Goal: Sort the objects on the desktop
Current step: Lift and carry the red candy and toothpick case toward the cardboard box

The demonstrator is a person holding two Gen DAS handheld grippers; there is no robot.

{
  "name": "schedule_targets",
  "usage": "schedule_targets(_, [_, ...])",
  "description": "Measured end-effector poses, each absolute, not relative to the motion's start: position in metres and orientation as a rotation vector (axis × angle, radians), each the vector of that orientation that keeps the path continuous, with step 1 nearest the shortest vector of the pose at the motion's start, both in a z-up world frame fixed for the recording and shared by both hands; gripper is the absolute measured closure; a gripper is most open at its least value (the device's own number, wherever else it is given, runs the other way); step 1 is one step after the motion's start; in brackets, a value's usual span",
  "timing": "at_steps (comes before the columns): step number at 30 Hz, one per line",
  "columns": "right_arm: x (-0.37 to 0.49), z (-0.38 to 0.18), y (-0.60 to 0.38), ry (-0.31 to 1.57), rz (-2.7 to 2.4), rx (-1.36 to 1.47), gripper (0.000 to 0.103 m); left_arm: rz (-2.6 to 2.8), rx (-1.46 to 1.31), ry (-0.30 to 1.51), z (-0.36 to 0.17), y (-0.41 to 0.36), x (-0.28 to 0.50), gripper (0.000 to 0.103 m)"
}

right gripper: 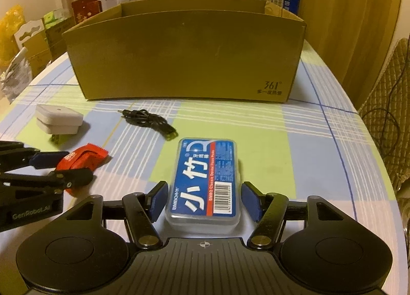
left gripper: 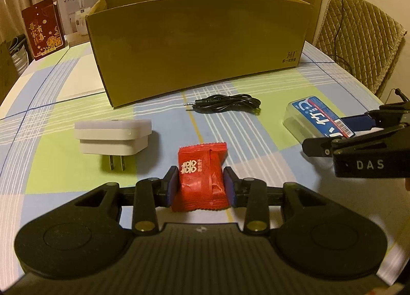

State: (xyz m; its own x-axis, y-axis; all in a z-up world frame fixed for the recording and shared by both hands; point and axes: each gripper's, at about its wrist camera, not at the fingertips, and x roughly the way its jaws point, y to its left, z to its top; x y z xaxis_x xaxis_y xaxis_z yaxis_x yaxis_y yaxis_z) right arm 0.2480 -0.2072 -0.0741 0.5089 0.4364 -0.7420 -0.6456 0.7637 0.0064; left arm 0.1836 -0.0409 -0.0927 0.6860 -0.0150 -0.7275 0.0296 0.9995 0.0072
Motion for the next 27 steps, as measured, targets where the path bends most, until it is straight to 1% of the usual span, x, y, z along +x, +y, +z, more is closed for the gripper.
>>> schedule_targets(4, [0.25, -0.077, -0.207, 0.818, 0.658, -0.281, 0.043, -0.02, 0.014, 0.816, -0.093, -0.041, 0.184, 0.07])
schedule_targets(7, [0.249, -0.077, -0.206, 0.81, 0.653, -0.292, 0.049, -0.017, 0.005, 0.818, -0.093, -0.041, 0.184, 0.071])
schedule_targets(14, [0.243, -0.07, -0.211, 0.79, 0.648, -0.286, 0.05, -0.007, -0.012, 0.835, -0.089, -0.042, 0.182, 0.079])
schedule_targets(21, [0.226, -0.048, -0.217, 0.761, 0.665, -0.24, 0.05, 0.002, -0.041, 0.838, -0.074, -0.043, 0.167, 0.079])
schedule_targets(27, [0.205, -0.024, -0.226, 0.729, 0.679, -0.219, 0.05, 0.008, -0.045, 0.815, -0.049, -0.048, 0.152, 0.079])
